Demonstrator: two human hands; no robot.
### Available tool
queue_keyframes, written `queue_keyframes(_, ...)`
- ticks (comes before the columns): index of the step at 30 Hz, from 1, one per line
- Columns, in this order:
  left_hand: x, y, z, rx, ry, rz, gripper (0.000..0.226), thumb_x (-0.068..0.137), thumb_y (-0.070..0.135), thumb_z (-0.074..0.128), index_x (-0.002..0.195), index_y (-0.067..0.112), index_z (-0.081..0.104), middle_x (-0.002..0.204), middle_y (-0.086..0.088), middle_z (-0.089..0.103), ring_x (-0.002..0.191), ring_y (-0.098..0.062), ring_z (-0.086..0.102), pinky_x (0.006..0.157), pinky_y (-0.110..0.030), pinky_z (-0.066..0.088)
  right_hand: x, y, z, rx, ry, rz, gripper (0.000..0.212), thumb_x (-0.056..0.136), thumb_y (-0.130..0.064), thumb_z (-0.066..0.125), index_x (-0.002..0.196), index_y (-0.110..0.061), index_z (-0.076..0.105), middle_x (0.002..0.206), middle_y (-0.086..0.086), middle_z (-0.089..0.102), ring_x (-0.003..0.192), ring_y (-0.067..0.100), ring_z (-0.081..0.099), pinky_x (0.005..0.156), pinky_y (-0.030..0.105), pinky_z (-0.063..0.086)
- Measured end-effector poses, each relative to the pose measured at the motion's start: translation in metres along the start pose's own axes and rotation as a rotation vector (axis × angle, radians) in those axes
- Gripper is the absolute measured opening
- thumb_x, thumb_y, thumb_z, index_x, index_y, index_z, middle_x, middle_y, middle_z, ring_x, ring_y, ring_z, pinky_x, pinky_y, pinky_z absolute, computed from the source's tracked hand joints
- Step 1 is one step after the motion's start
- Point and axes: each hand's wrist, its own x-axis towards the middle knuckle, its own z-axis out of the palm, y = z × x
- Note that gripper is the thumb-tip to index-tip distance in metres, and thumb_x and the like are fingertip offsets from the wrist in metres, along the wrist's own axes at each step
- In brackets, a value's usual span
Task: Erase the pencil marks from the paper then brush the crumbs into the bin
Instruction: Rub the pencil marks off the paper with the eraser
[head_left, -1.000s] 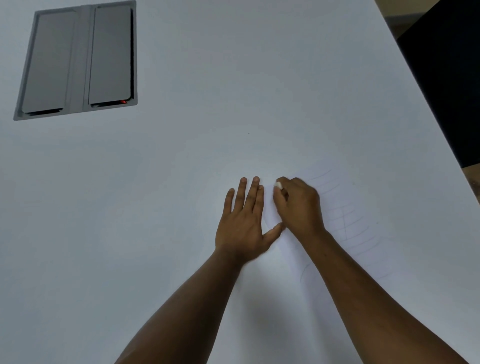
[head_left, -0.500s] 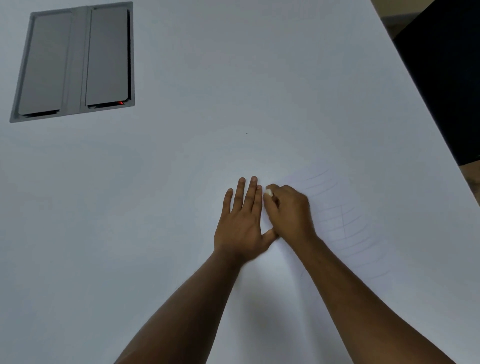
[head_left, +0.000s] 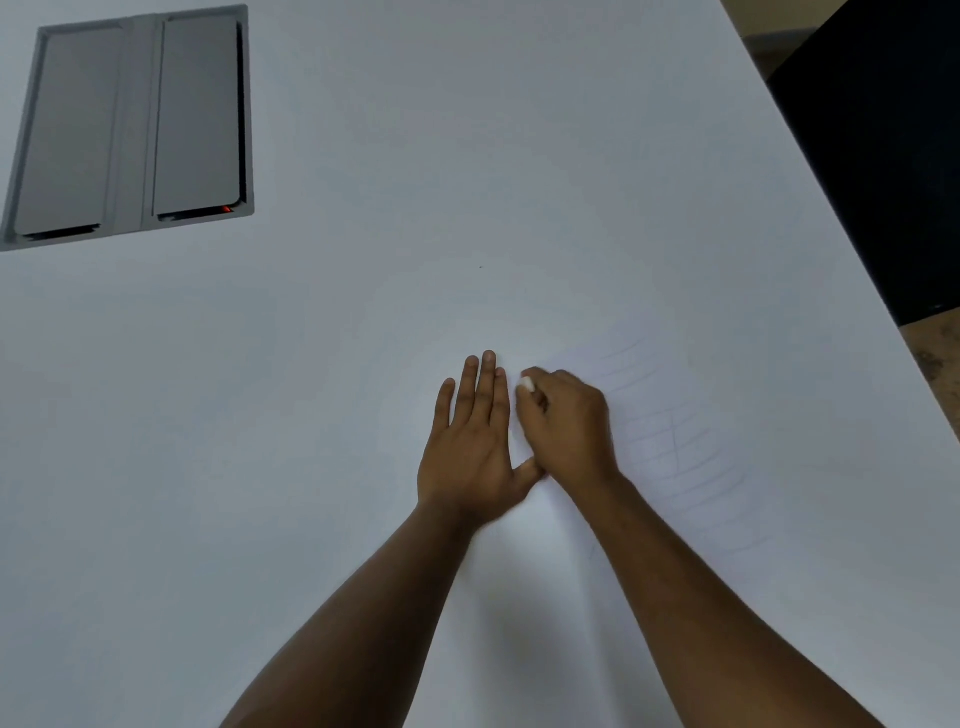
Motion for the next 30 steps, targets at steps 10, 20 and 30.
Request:
queue_keyframes(10, -0.001, 0.0, 0.001, 0.008, 0.022, -0.008, 0.099, 0.096, 0.079, 0.021, 0.163, 0.007, 0.005, 0.171, -0.011, -0.004, 0.158, -0.025, -0.01, 0.129, -0.047, 0.002, 0.004, 0.008, -0.001, -0.068, 0.0, -0.092, 0.019, 0.098, -0.018, 0.056, 0.096, -0.008, 0.071, 0.075, 0.004, 0.065, 0.064, 0.013, 0.056, 0.06, 0.026, 0.048)
queue_keyframes(20, 0.0, -0.001, 0.002, 0.022, 0.005, -0.004, 0.1, 0.094, 0.078, 0.018, 0.163, 0.006, 0.008, 0.171, -0.012, -0.004, 0.158, -0.026, -0.01, 0.129, -0.048, 0.004, -0.004, 0.004, 0.003, -0.032, -0.028, -0.163, 0.018, 0.097, -0.02, 0.061, 0.105, -0.009, 0.072, 0.084, 0.006, 0.069, 0.07, 0.017, 0.064, 0.065, 0.031, 0.057)
queue_keyframes(30, -0.001, 0.002, -0.001, 0.0, 0.001, -0.041, 0.09, 0.1, 0.072, 0.016, 0.163, 0.01, -0.001, 0.171, -0.007, -0.013, 0.157, -0.021, -0.019, 0.129, -0.046, -0.001, 0.02, 0.022, -0.022, 0.344, 0.02, 0.191, 0.017, 0.095, -0.022, 0.065, 0.107, -0.015, 0.075, 0.084, -0.006, 0.072, 0.078, 0.009, 0.066, 0.077, 0.023, 0.055)
